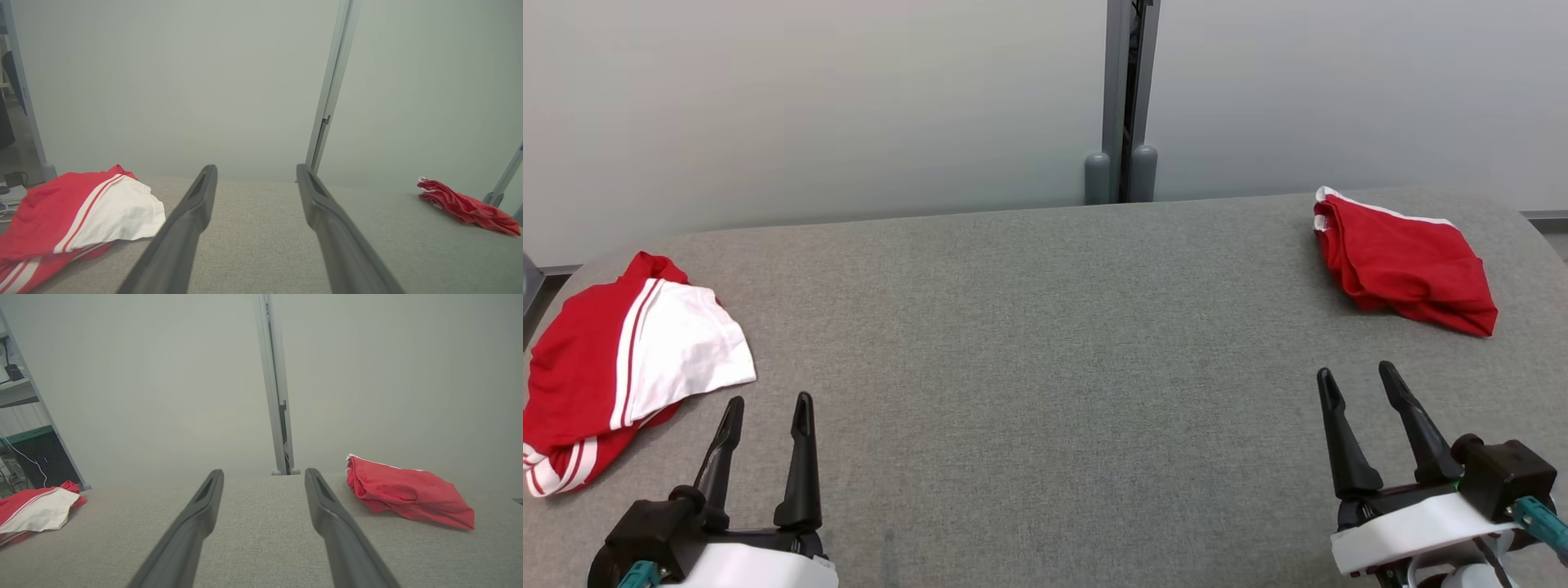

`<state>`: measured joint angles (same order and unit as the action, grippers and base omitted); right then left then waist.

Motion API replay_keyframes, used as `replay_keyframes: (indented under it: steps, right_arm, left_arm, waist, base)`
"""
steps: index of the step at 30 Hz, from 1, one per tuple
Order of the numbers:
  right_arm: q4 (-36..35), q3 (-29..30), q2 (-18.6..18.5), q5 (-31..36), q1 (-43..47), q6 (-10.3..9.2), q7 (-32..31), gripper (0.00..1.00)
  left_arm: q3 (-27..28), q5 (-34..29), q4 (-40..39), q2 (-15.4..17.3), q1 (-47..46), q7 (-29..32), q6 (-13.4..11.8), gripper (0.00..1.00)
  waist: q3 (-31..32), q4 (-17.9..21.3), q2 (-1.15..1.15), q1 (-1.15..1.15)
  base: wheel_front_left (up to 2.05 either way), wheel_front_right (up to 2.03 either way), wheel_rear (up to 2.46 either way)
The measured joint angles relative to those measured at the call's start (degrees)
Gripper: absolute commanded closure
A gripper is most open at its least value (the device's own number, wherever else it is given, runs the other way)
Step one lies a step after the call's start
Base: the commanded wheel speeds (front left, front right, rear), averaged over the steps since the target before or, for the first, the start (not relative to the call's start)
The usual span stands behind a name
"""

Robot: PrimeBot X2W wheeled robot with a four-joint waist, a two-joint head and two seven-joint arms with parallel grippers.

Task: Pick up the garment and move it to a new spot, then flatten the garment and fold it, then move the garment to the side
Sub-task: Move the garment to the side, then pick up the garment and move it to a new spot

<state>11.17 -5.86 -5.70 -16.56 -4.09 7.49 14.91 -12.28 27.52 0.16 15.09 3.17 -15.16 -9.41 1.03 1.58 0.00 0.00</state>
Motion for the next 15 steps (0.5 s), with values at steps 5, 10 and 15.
replay_keyframes:
  steps: [5,10,15]
  right_arm:
    - [-0.5,0.0,0.6,0.6,0.1,0.00,0.0,0.00]
    - [-0.5,0.0,1.0,1.1,0.2,0.00,0.0,0.00]
    - [-0.4,0.2,1.0,1.8,0.3,0.00,0.0,0.00]
  left_arm:
    - [0.7,-1.3,0.8,-1.5,0.0,0.0,1.7,0.00]
    - [1.6,-2.3,1.6,-2.1,0.0,0.0,2.8,0.00]
    - [2.2,-2.9,1.8,-3.1,0.0,0.0,3.4,0.00]
  waist:
    - [-0.1,-0.4,0.00,0.00]
    - [0.0,-0.7,0.00,0.00]
    - [-0.1,-0.7,0.00,0.00]
  base:
    - [0.00,0.00,0.00]
    - [0.00,0.00,0.00]
    - [0.00,0.00,0.00]
